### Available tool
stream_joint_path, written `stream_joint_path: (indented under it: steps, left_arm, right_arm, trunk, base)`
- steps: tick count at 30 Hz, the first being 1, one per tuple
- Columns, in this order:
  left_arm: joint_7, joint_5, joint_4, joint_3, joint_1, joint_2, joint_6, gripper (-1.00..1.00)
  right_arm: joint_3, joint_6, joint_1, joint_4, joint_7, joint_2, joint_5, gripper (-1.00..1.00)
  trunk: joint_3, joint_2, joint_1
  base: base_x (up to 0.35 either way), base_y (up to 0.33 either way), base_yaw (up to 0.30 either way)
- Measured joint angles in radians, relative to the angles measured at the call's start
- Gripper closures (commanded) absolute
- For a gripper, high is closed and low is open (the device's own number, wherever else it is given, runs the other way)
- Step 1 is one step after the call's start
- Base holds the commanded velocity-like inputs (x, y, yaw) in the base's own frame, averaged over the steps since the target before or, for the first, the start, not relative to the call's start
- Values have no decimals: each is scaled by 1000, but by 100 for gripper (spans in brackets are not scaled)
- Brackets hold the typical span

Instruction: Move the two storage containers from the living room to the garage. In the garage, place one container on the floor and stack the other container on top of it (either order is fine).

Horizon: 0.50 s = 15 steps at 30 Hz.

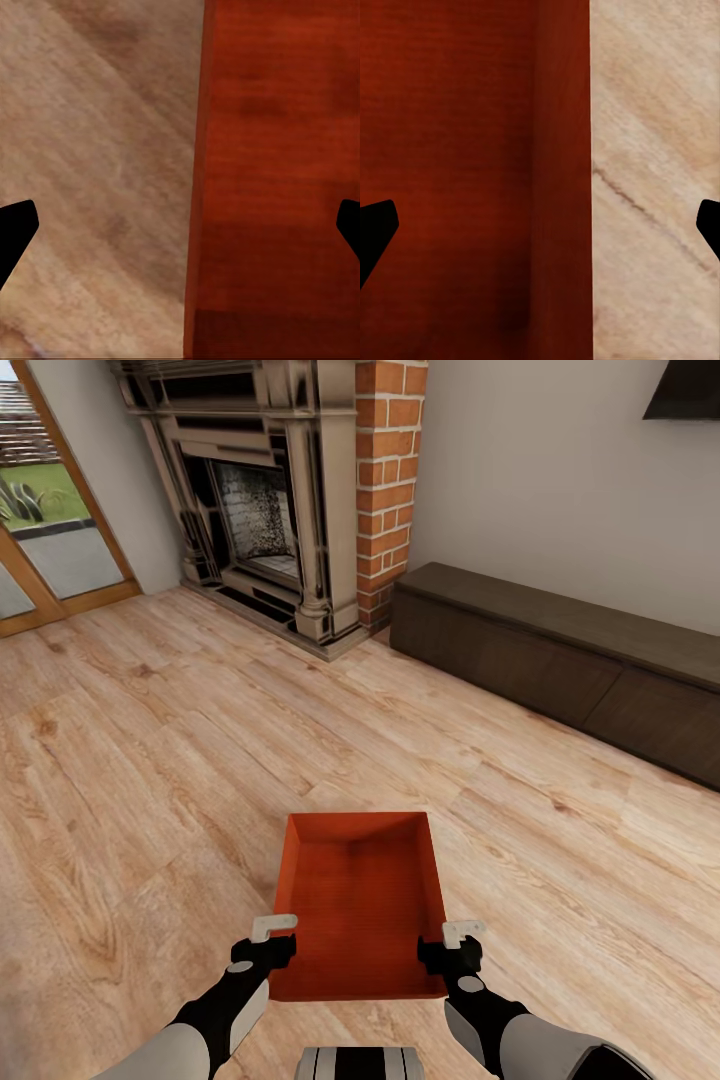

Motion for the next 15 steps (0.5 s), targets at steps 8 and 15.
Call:
stream_joint_path:
  steps: [8, 15]
  left_arm:
    - [0, 2, 12, 2, 1, -2, 1, -100]
    - [0, 6, 16, 3, 1, -2, 2, -100]
  right_arm:
    - [0, 0, 0, 0, 0, 1, 0, -100]
    - [-1, 0, 0, 0, 0, 1, 0, -100]
  trunk:
    - [0, 0, 0]
    - [0, 0, 0]
  base:
    - [0, 0, 0]
    - [0, 0, 0]
